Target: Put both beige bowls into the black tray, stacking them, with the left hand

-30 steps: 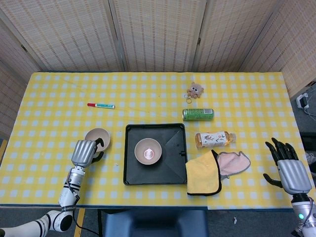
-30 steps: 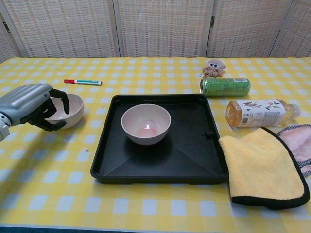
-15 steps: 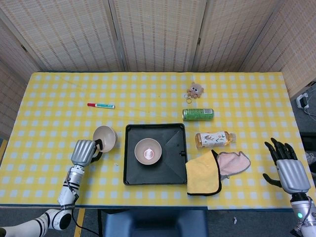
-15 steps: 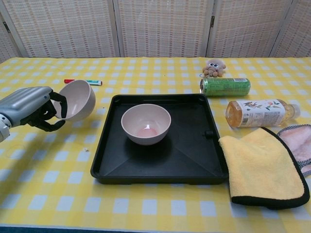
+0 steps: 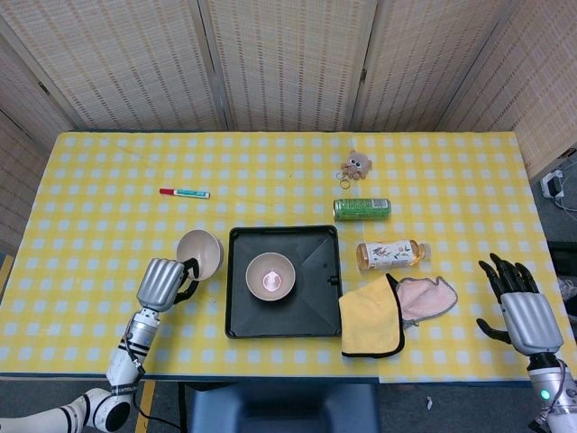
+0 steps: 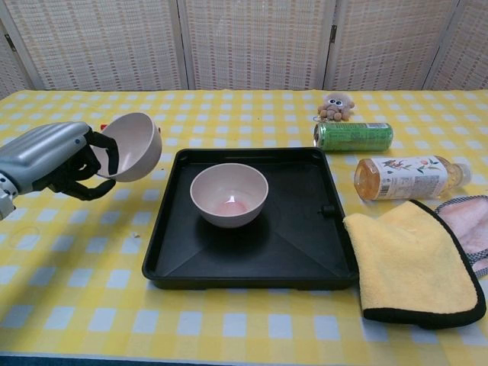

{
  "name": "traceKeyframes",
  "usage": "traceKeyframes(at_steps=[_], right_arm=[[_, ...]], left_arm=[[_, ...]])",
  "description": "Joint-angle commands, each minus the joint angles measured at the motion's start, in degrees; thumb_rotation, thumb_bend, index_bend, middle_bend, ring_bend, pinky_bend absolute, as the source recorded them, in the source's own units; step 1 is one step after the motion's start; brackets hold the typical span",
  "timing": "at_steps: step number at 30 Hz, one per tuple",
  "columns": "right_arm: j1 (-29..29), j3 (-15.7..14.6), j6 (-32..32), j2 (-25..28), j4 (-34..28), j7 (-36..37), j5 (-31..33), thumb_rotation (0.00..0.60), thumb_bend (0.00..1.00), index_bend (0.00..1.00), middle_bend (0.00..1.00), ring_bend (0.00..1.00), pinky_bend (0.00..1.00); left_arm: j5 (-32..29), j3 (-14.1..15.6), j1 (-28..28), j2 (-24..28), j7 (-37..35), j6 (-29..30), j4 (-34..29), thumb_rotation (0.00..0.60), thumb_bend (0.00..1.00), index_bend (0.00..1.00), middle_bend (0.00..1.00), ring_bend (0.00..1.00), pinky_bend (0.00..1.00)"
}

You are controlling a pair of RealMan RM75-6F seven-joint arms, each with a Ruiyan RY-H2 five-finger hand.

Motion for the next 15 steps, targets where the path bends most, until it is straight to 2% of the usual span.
traceKeyframes(at_steps=[1, 8, 15], right_arm=[[-0.11, -0.26, 0.27, 0.16, -0.25, 0.19, -0.53, 0.6, 0.26, 0.0, 0.0, 0.0, 0.0], [-0.78, -0.82, 1.92, 0.95, -1.02, 1.32, -2.39, 0.6, 0.26, 0.0, 0.0, 0.0, 0.0], [-1.24, -1.17, 3.1, 1.9, -1.44, 3.01, -3.8, 0.6, 0.26, 0.0, 0.0, 0.0, 0.0]], left_arm=[[1.81, 0.65, -0.34, 1.63, 4.66, 1.0, -6.28, 0.6, 0.5, 0.64, 1.0, 1.0, 1.0], [2.42, 1.01, -1.58, 1.58, 13.62, 0.2, -14.21, 0.6, 0.5, 0.64, 1.0, 1.0, 1.0], [1.61, 1.3, -2.69, 0.06, 20.54, -1.31, -18.02, 0.6, 0.5, 0.64, 1.0, 1.0, 1.0]])
